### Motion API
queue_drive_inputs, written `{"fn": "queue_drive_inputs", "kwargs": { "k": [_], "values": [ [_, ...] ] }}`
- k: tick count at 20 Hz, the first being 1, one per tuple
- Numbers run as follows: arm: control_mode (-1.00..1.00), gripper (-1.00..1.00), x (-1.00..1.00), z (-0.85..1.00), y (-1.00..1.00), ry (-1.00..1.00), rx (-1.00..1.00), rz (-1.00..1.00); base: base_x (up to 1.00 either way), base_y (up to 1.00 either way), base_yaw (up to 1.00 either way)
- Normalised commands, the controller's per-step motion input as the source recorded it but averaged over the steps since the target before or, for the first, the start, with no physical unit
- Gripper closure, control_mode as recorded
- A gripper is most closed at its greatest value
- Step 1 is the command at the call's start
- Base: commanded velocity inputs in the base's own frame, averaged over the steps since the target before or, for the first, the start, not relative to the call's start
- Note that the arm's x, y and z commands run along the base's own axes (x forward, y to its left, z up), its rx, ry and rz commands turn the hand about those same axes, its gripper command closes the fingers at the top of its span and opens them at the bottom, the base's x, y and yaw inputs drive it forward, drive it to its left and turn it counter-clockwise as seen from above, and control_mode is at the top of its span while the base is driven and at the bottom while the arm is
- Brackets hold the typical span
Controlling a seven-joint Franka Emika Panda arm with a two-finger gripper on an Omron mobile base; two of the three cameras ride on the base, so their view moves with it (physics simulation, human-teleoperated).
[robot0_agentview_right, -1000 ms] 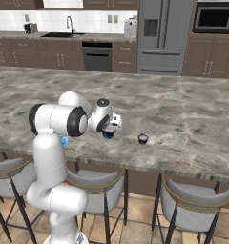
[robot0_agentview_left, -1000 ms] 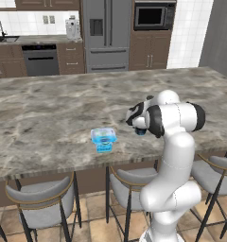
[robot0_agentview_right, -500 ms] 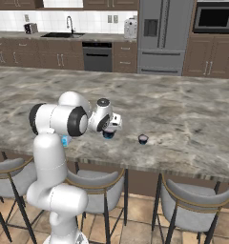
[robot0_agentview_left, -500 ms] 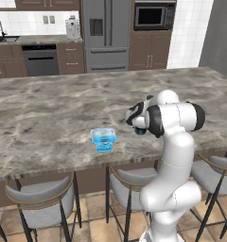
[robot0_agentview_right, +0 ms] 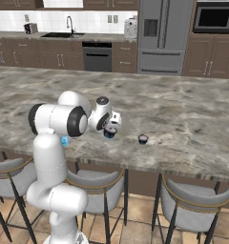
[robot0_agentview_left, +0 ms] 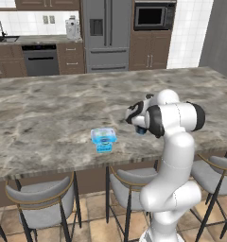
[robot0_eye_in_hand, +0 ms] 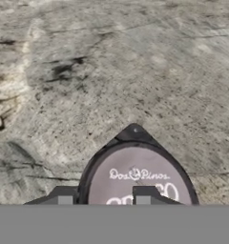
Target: Stack the yogurt containers by placing the smaller containers on top of the larger containers.
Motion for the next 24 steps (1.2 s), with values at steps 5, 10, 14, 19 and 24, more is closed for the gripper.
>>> {"fn": "queue_drive_inputs", "kwargs": {
  "k": [5,10,14,19,24],
  "values": [
    [-1.0,1.0,0.0,0.0,0.05,0.0,0.0,0.0,0.0,0.0,0.0],
    [-1.0,1.0,0.0,-0.02,0.06,0.0,0.0,0.0,0.0,0.0,0.0],
    [-1.0,1.0,0.0,-0.04,0.09,0.0,0.0,0.0,0.0,0.0,0.0],
    [-1.0,1.0,0.0,0.0,0.11,0.02,-0.02,0.0,0.0,0.0,0.0],
    [-1.0,1.0,0.0,0.01,0.05,0.0,-0.07,0.0,0.0,0.0,0.0]
  ]
}}
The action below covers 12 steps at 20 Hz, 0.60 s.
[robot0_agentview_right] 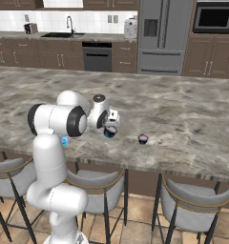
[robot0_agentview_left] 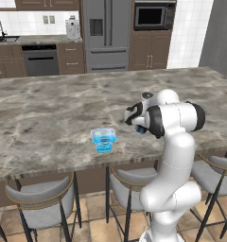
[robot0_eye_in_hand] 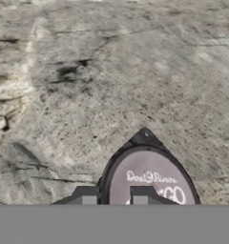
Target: Stack the yogurt containers by placing the smaller containers on top of the larger containers.
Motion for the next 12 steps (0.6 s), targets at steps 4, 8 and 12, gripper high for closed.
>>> {"fn": "queue_drive_inputs", "kwargs": {
  "k": [4,8,12],
  "values": [
    [-1.0,1.0,-0.02,0.0,0.03,-0.03,-0.09,0.0,0.0,0.0,0.0],
    [-1.0,1.0,0.0,0.0,0.01,-0.08,-0.09,0.0,0.0,0.0,0.0],
    [-1.0,1.0,-0.02,0.0,0.03,-0.1,-0.08,0.0,0.0,0.0,0.0]
  ]
}}
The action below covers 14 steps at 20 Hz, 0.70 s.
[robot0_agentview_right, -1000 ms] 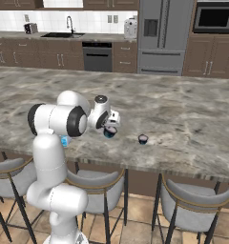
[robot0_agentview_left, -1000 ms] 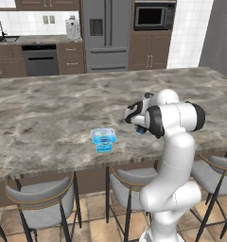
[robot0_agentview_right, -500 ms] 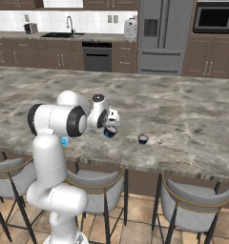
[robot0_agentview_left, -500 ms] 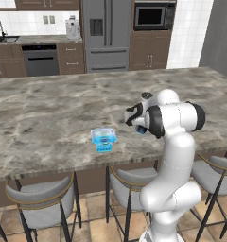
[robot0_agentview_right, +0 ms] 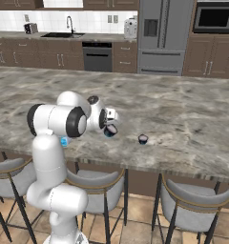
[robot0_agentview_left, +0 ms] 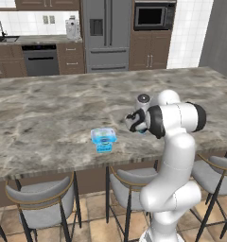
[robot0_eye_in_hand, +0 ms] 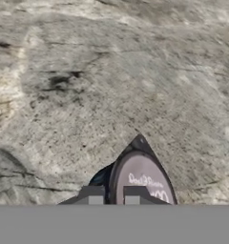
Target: Stack the yogurt containers by placing the smaller containers on top of the larger containers.
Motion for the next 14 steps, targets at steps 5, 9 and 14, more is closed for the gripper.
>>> {"fn": "queue_drive_inputs", "kwargs": {
  "k": [5,9,14],
  "values": [
    [-1.0,1.0,-0.03,0.0,0.02,-0.15,-0.06,0.0,0.0,0.0,0.0],
    [-1.0,1.0,-0.01,0.1,0.0,-0.11,-0.04,0.0,0.0,0.0,0.0],
    [-1.0,1.0,-0.06,0.21,0.0,-0.04,-0.06,-0.01,0.0,0.0,0.0]
  ]
}}
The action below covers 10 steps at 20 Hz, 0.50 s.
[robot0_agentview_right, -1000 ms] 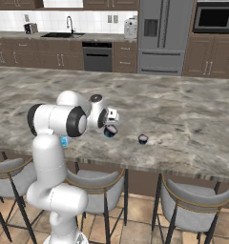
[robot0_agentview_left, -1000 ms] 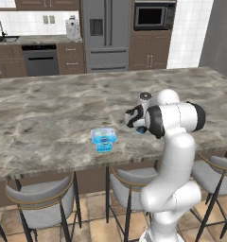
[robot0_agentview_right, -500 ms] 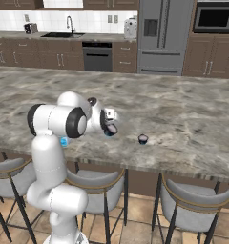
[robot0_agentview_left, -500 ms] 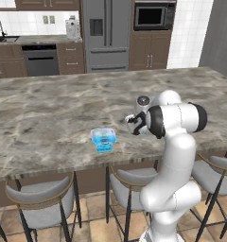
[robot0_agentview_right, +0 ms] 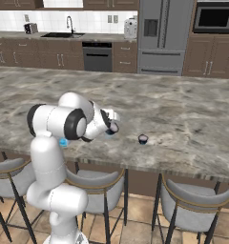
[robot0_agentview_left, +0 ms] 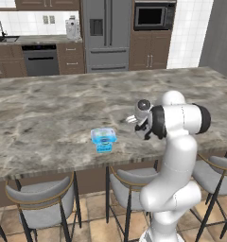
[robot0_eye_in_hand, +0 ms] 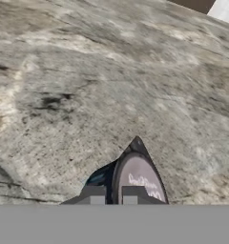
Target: Stack the yogurt containers by placing the smaller containers on top of the larger containers.
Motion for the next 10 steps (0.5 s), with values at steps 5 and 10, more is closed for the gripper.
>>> {"fn": "queue_drive_inputs", "kwargs": {
  "k": [5,10],
  "values": [
    [-1.0,1.0,-0.1,0.28,0.02,0.0,-0.08,-0.02,0.0,0.0,0.0],
    [-1.0,1.0,-0.05,0.36,0.02,0.0,-0.07,-0.05,0.0,0.0,0.0]
  ]
}}
